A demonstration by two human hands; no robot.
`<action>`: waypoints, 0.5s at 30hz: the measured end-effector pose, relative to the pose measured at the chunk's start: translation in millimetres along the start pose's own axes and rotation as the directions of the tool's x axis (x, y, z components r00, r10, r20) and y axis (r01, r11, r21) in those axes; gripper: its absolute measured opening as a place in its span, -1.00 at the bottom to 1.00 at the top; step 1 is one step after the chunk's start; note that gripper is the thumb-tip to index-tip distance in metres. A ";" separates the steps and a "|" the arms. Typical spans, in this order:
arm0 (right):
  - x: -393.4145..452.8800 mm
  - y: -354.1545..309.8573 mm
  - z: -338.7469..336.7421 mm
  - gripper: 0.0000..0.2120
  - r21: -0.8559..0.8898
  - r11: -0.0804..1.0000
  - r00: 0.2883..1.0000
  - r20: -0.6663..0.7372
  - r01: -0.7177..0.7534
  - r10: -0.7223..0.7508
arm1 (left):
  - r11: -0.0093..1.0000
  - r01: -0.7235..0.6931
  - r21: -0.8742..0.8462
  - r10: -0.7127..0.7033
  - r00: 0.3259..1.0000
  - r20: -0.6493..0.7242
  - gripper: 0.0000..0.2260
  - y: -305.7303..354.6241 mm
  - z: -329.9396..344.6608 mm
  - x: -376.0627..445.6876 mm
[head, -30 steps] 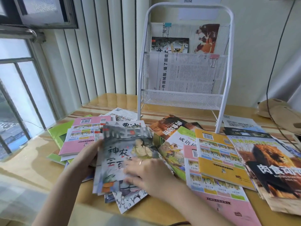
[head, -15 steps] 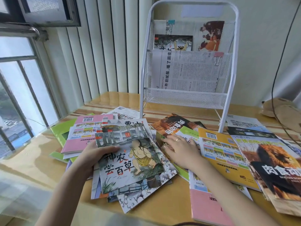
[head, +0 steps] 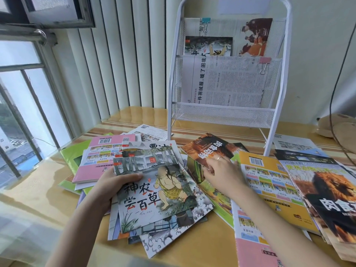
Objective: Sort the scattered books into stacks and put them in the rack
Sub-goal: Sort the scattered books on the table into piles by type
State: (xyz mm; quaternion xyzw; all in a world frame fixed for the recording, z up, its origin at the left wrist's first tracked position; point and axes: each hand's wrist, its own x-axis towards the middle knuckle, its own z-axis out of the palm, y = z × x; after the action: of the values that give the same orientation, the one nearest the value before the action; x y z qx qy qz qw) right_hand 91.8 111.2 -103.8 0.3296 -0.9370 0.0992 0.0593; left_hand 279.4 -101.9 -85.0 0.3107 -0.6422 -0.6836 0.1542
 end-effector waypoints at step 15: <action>20.9 -3.6 -1.8 -0.65 -0.371 0.928 0.989 0.128 -0.025 0.077 | 1.000 0.015 0.015 -0.015 1.000 0.018 -0.83 0.4 -1.2 -0.4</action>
State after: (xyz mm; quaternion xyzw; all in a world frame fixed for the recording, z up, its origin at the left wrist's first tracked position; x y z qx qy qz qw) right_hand 77.9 96.2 -97.9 0.2942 -0.9491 -0.1002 0.0514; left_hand 280.4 -102.6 -84.5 0.3104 -0.6463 -0.6827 0.1410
